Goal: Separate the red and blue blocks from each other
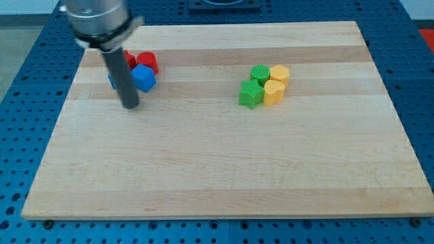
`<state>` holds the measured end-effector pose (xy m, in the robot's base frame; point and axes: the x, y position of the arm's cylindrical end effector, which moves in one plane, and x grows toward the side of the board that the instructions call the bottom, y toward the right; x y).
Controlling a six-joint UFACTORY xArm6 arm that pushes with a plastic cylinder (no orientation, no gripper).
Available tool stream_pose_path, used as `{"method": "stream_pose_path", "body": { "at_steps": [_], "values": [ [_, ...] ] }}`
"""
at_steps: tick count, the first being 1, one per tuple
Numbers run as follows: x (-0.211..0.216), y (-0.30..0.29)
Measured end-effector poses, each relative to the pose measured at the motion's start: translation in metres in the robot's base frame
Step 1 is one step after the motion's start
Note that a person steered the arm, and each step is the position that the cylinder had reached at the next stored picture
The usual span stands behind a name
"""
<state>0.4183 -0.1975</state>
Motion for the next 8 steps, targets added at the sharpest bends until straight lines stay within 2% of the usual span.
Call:
{"method": "stream_pose_path", "body": {
  "at_steps": [1, 2, 3, 5, 8],
  "values": [
    [-0.003, -0.048],
    [-0.034, -0.064],
    [-0.083, -0.064],
    [-0.113, -0.024],
    [-0.113, 0.040]
  ]
}}
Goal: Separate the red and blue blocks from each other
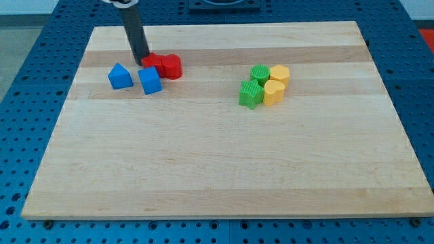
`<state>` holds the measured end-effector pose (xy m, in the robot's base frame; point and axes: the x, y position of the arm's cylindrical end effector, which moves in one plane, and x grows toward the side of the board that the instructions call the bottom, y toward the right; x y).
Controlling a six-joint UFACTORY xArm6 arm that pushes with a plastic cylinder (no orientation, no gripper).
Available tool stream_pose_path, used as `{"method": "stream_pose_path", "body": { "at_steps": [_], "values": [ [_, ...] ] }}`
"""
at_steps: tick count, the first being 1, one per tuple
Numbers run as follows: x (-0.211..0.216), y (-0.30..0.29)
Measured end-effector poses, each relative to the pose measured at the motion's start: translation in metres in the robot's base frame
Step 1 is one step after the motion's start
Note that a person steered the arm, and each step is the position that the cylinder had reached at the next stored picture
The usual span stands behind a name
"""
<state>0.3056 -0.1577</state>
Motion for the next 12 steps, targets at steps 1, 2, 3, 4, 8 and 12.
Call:
{"method": "stream_pose_path", "body": {
  "at_steps": [1, 2, 3, 4, 8, 12],
  "values": [
    [0.000, 0.026],
    [-0.002, 0.038],
    [-0.003, 0.041],
    [-0.003, 0.038],
    [0.003, -0.057],
    [0.010, -0.014]
  ]
}}
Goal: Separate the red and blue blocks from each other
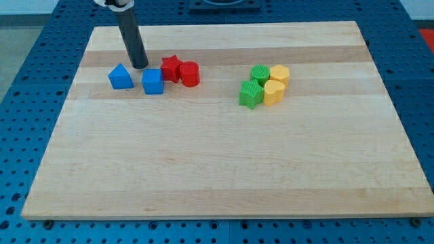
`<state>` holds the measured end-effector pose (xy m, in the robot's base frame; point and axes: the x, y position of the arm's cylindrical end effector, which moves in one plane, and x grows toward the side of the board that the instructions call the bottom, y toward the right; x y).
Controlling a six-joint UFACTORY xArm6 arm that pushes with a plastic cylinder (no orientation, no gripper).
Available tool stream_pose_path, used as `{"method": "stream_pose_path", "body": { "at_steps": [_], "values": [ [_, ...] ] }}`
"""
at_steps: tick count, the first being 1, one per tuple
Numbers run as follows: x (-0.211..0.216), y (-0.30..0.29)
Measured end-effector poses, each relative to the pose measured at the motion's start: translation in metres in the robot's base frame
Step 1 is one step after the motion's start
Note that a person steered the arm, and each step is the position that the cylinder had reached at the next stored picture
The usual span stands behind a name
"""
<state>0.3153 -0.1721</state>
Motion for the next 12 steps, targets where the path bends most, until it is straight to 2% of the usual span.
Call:
{"method": "stream_pose_path", "body": {
  "at_steps": [5, 6, 7, 9, 11, 12],
  "values": [
    [0.037, -0.043],
    [0.022, -0.038],
    [0.006, -0.012],
    [0.007, 0.056],
    [0.021, 0.069],
    [0.040, 0.069]
  ]
}}
